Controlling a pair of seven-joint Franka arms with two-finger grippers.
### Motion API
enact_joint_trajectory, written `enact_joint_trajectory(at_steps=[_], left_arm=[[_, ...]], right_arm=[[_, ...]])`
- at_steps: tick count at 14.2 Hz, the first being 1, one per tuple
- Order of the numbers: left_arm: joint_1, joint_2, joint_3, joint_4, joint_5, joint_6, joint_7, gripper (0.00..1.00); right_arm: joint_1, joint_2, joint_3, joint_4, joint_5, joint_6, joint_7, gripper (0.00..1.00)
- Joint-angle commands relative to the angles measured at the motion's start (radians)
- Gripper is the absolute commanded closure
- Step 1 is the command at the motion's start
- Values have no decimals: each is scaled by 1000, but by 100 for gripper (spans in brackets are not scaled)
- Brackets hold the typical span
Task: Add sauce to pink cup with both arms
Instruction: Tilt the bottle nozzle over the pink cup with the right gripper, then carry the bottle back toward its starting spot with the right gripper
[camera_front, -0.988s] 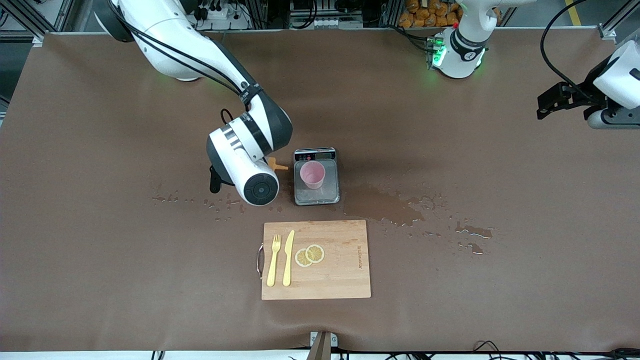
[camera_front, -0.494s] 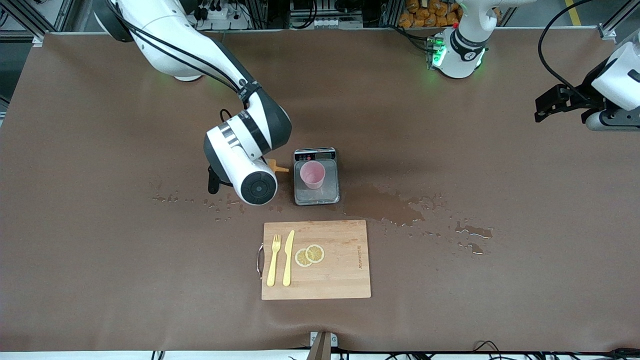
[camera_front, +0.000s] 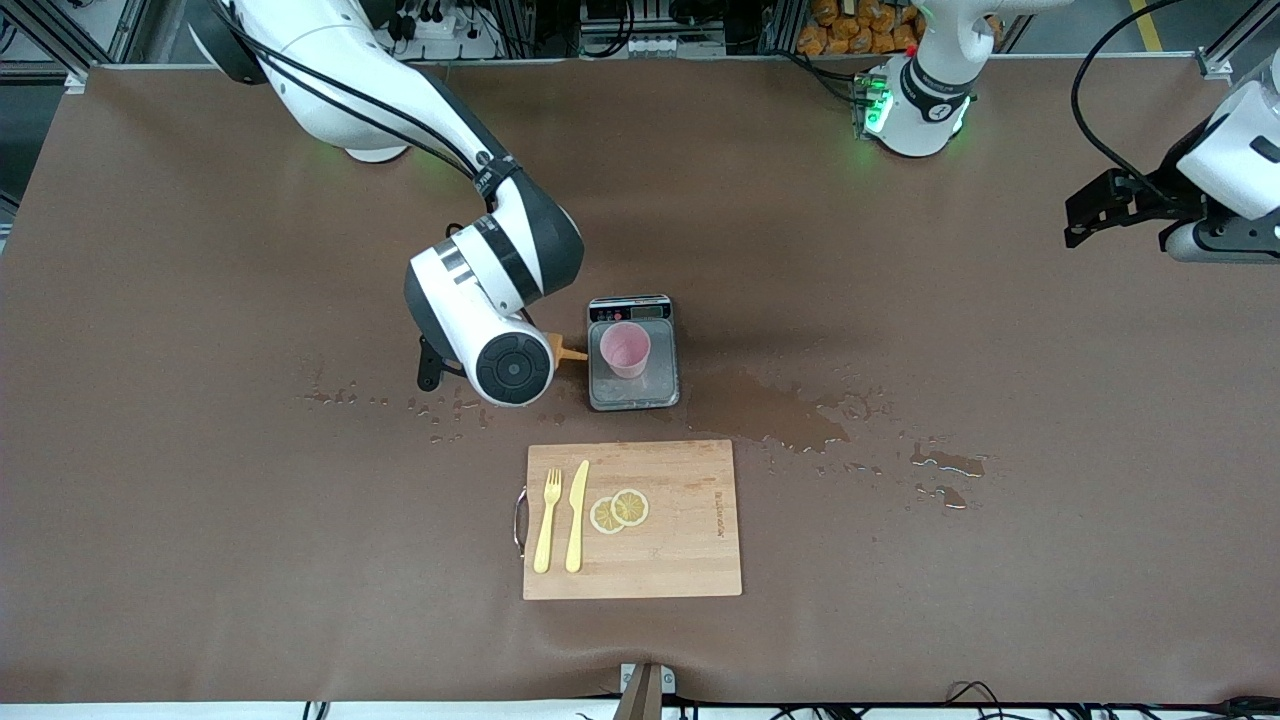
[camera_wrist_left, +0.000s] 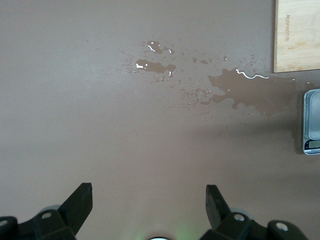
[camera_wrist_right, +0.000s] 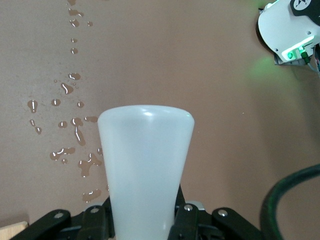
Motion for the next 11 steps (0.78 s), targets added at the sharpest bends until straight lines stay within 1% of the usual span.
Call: enact_joint_trajectory(at_steps=[1, 4, 5, 7, 8, 9, 11], left_arm=[[-3, 8, -9, 20, -12, -4, 3, 0], [0, 8, -22, 21, -9, -4, 3, 0], [0, 8, -23, 21, -11, -4, 3, 0], [0, 6, -23, 21, -11, -4, 3, 0], [1, 5, -25, 21, -9, -4, 3, 0], [3, 6, -23, 23, -11, -4, 4, 0], [4, 6, -23, 23, -9, -4, 4, 0]], right_arm=[[15, 7, -2, 10, 5, -5, 31, 100], [19, 7, -2, 7, 4, -12, 25, 100], [30, 13, -3, 4, -10, -31, 21, 100], [73, 30, -3, 7, -94, -58, 11, 100], [72, 28, -3, 7, -99, -63, 9, 100], [90, 33, -3, 2, -125, -62, 11, 100], [70, 34, 1, 14, -110, -63, 11, 100]])
